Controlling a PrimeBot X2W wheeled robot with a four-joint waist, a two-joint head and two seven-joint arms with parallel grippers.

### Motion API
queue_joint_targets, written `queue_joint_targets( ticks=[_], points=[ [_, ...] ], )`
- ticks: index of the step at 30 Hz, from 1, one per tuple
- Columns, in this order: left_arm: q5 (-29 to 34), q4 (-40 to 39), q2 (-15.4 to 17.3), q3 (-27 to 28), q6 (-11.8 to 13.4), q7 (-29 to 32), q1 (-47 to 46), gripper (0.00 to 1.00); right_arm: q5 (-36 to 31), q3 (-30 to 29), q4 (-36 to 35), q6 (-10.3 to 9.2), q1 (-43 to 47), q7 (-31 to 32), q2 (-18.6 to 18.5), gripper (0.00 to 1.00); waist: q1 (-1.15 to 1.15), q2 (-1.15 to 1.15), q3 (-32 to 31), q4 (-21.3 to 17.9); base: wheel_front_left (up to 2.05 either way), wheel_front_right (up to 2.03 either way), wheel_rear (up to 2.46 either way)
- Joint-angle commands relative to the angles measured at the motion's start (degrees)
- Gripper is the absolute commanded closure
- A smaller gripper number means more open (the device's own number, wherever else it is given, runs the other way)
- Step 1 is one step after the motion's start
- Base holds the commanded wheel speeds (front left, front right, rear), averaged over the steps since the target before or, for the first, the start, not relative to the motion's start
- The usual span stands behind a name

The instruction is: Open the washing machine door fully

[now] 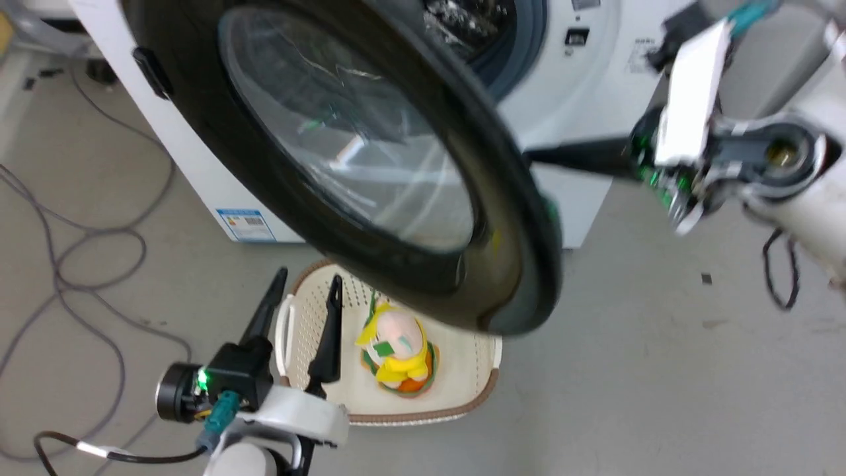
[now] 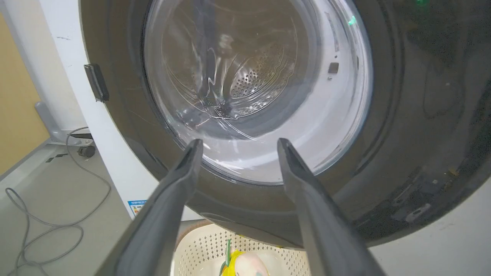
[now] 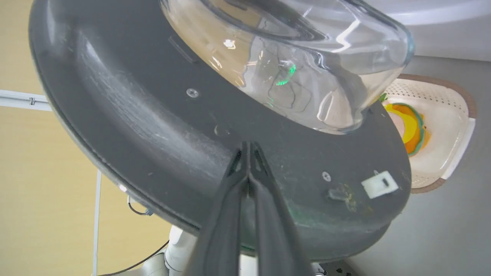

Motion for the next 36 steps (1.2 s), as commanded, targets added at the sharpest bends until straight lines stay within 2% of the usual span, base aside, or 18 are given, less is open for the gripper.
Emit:
queue_joint_targets(
  ticks=[1, 5, 6, 14, 17, 18, 19, 29, 32, 34, 36],
  points=[
    [0.28, 0.57, 0.03, -0.26, 0.17, -0.24, 1.05, 0.0, 0.67, 0.3, -2.35, 0.07, 2.73, -1.0, -0.24, 1.0, 0.01, 0.0, -1.66, 0.82, 0.0, 0.0, 0.0],
    [0.28, 1.48, 0.03, -0.62, 0.14, -0.24, 2.33, 0.0, 0.98, 0.5, -6.89, 0.07, 6.42, -2.77, -0.2, 1.0, 0.01, 0.0, -3.26, 1.76, 0.0, 0.0, 0.0],
    [0.2, 2.22, 0.03, -1.12, 0.12, -0.24, 2.97, 0.0, 1.27, 0.59, -10.25, 0.07, 9.19, -3.86, 0.41, 1.0, 0.01, 0.0, -4.43, 2.85, 0.0, 0.0, 0.0],
    [-0.31, 2.9, 0.03, -2.24, 0.63, -0.24, 3.74, 0.0, 1.28, 0.64, -12.59, 0.07, 13.09, -5.73, 1.53, 1.0, 0.01, 0.0, -5.82, 3.93, 0.0, 0.0, 0.0],
    [-0.44, 3.02, 0.03, -2.31, 0.86, -0.24, 4.0, 0.0, 1.12, 0.16, -12.82, 0.07, 13.89, -10.76, 1.47, 1.0, 0.01, 0.0, -6.19, 3.75, 0.0, 0.0, 0.0],
    [-0.47, 3.04, 0.03, -2.29, 0.94, -0.24, 4.13, 0.0, 0.73, -0.39, -13.01, 0.07, 14.38, -13.33, 1.47, 0.63, 0.01, 0.0, -6.38, 3.62, 0.0, 0.0, 0.0],
    [-0.48, 3.04, 0.03, -2.24, 1.02, -0.24, 4.28, 0.0, 0.23, -1.13, -13.2, 0.07, 15.11, -16.24, 1.37, 0.0, 0.01, 0.0, -6.52, 3.46, 0.0, 0.0, 0.0],
    [-0.66, 3.83, 0.36, -1.09, 1.42, -0.24, 6.78, 0.0, -7.78, -7.87, -13.96, 0.07, 31.24, -50.61, -1.44, 0.0, 0.01, 0.0, -9.54, 1.43, 0.0, 0.0, 0.0],
    [-0.69, 4.02, 0.67, -0.44, 1.63, -0.24, 7.8, 0.0, -11.87, -10.48, -11.16, 0.07, 36.19, -53.36, -2.5, 0.0, 0.01, 0.0, -10.38, 0.55, 0.0, 0.0, 0.0],
    [-0.73, 4.02, 0.81, 0.02, 1.83, -0.24, 8.39, 0.0, -18.39, -17.09, -5.54, 0.07, 39.3, -53.45, -1.99, 0.0, 0.01, 0.0, -10.73, -0.17, 0.0, 0.0, 0.0],
    [-0.75, 4.01, 0.89, 0.39, 2.0, -0.24, 8.93, 0.0, -26.82, -25.08, -0.47, 0.07, 42.76, -53.47, 0.25, 0.0, 0.01, 0.0, -11.05, -0.75, 0.0, 0.0, 0.0]
  ],
)
